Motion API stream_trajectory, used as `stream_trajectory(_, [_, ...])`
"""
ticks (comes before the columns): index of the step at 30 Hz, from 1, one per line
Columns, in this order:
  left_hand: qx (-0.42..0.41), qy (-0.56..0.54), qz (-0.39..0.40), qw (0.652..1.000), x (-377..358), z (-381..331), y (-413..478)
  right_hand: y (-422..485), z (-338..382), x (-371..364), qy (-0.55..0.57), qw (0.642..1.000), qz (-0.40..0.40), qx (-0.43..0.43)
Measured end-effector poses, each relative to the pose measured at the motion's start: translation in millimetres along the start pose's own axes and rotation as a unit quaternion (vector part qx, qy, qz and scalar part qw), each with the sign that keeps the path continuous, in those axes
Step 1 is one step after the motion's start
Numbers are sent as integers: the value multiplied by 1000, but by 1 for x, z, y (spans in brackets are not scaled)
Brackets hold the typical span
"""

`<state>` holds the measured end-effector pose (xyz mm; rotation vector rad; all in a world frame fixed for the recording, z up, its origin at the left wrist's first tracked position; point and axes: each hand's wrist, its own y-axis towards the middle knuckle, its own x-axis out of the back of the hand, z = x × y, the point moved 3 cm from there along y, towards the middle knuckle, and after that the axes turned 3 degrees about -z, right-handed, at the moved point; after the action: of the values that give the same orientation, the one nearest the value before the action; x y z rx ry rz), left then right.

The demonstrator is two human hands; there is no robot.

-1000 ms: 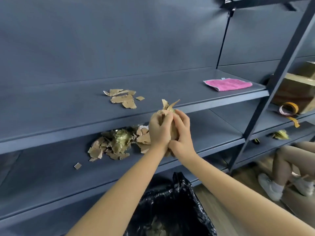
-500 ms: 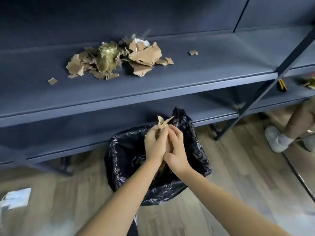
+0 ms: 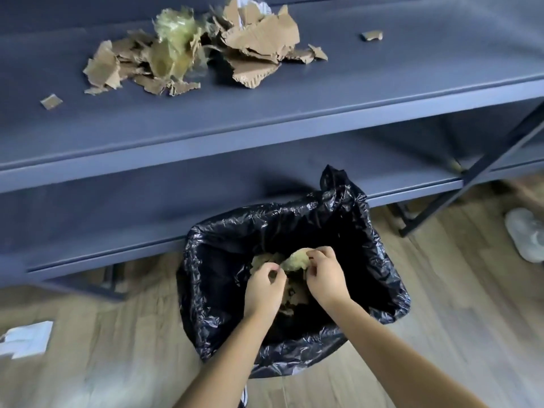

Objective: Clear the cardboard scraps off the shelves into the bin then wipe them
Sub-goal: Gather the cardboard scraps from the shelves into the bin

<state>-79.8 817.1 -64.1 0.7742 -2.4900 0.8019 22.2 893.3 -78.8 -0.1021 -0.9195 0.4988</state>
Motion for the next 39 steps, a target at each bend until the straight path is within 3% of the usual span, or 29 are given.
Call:
stream_trajectory(8, [-69, 55, 11, 996, 34, -83, -20, -10, 43, 55, -75, 996, 58, 0])
stream_trajectory(11, [-104, 48, -13, 993, 65, -137, -37, -23, 89, 113, -78, 996, -5, 43])
stream_trajectory(15, [-216, 0, -103, 971, 125, -234, -68, -46, 179, 212, 16, 981, -148, 122])
stream_trajectory(19, [-345, -82, -177, 918, 194, -328, -99, -69, 269, 293, 119, 935, -247, 224])
stream_trajectory(24, [-429, -93, -231, 868, 271, -393, -105, -76, 358, 341, 158, 871, -317, 339])
stream_trajectory(26, [-435, -89, -246, 862, 298, -410, -90, -61, 388, 349, 152, 869, -308, 356])
stream_trajectory(29, [-396, -46, -243, 885, 333, -423, -46, -23, 427, 350, 95, 899, -263, 336])
stream_trajectory(34, [-291, 119, -201, 928, 376, -422, 42, 48, 456, 332, -64, 961, -168, 208])
stream_trajectory(39, [-269, 198, -149, 931, 383, -426, 104, 93, 470, 316, -151, 966, -131, 166])
